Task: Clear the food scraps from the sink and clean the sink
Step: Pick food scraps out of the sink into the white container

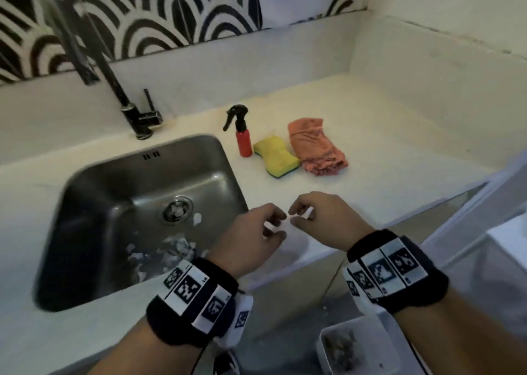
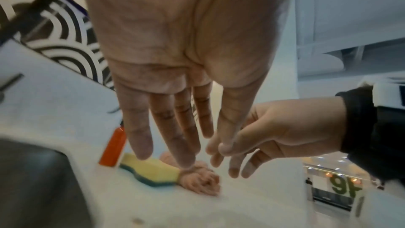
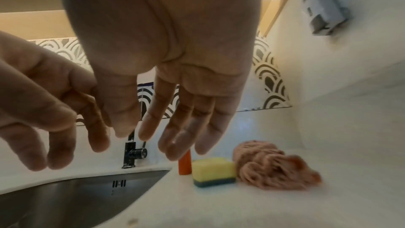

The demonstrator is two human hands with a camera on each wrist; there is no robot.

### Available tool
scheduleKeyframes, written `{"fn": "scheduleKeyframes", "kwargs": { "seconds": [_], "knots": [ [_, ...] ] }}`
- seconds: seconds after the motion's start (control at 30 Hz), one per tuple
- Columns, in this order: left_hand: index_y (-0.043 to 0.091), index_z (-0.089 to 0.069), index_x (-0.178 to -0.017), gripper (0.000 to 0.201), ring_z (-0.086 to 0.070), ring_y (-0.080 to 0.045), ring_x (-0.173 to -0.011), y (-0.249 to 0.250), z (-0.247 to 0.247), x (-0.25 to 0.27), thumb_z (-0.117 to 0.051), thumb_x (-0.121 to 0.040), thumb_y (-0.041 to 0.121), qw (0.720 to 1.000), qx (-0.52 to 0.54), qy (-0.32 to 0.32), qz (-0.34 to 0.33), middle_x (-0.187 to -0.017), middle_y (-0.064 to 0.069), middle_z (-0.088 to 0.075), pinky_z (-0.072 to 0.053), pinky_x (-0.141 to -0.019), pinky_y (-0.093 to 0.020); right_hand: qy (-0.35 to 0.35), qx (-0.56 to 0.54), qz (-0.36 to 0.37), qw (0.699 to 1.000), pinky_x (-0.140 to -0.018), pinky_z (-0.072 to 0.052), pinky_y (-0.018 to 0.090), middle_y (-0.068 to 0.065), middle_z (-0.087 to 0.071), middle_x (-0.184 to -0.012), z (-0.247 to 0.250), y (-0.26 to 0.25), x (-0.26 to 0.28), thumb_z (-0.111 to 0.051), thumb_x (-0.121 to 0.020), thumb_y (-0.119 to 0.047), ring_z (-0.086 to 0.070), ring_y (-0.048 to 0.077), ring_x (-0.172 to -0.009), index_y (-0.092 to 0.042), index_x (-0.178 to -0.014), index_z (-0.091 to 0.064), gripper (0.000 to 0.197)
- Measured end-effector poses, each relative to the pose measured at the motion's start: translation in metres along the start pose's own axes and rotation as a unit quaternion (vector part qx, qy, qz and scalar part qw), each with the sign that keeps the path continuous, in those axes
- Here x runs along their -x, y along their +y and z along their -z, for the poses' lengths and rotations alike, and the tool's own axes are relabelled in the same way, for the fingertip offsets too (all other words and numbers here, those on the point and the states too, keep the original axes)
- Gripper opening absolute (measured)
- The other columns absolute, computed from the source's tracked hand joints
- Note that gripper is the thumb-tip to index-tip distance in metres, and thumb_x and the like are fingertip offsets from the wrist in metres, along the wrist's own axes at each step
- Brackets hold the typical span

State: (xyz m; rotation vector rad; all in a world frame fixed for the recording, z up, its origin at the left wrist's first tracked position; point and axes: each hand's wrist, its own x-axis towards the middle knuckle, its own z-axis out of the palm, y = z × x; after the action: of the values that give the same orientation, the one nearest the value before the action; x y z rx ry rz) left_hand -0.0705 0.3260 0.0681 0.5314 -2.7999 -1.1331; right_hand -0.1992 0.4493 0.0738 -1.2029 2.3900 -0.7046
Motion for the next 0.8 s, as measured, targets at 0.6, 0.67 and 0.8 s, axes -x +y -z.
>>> {"fn": "scheduleKeyframes", "kwargs": {
  "seconds": [0.6,0.67,0.8],
  "knots": [
    [0.023,-0.056,-0.12,0.04,-0.053,-0.023,-0.116,-0.256,0.107,-0.092,-0.068,-0.083,0.028,0.939,-0.18,-0.166,0.241,-0.127,-0.003,-0.055,-0.043,-0.096,-0.03,-0.121,0.132,-0.148,0.973,-0.102,-0.042,0.042,0.012,-0.039,-0.135,-0.091,-0.103,-0.194,-0.054,-0.088,-0.03,-0.046,0.032,-0.121,-0.024,-0.136,-0.043,0.049],
    [0.02,-0.052,-0.128,0.047,-0.053,-0.024,-0.12,-0.277,0.093,-0.096,-0.068,-0.084,0.025,0.927,-0.178,-0.204,0.259,-0.134,-0.006,-0.051,-0.043,-0.095,-0.029,-0.112,0.142,-0.161,0.97,-0.1,-0.043,0.042,0.01,-0.037,-0.132,-0.098,-0.103,-0.2,-0.055,-0.088,-0.029,-0.043,0.031,-0.121,-0.023,-0.134,-0.045,0.048],
    [0.032,-0.046,-0.126,0.047,-0.051,-0.03,-0.123,-0.318,0.051,-0.09,-0.061,-0.081,0.036,0.905,-0.188,-0.25,0.288,-0.139,-0.011,-0.044,-0.044,-0.101,-0.04,-0.105,0.153,-0.172,0.967,-0.098,-0.042,0.04,0.009,-0.038,-0.13,-0.101,-0.103,-0.206,-0.054,-0.088,-0.03,-0.043,0.03,-0.119,-0.022,-0.132,-0.047,0.045]
  ]
}}
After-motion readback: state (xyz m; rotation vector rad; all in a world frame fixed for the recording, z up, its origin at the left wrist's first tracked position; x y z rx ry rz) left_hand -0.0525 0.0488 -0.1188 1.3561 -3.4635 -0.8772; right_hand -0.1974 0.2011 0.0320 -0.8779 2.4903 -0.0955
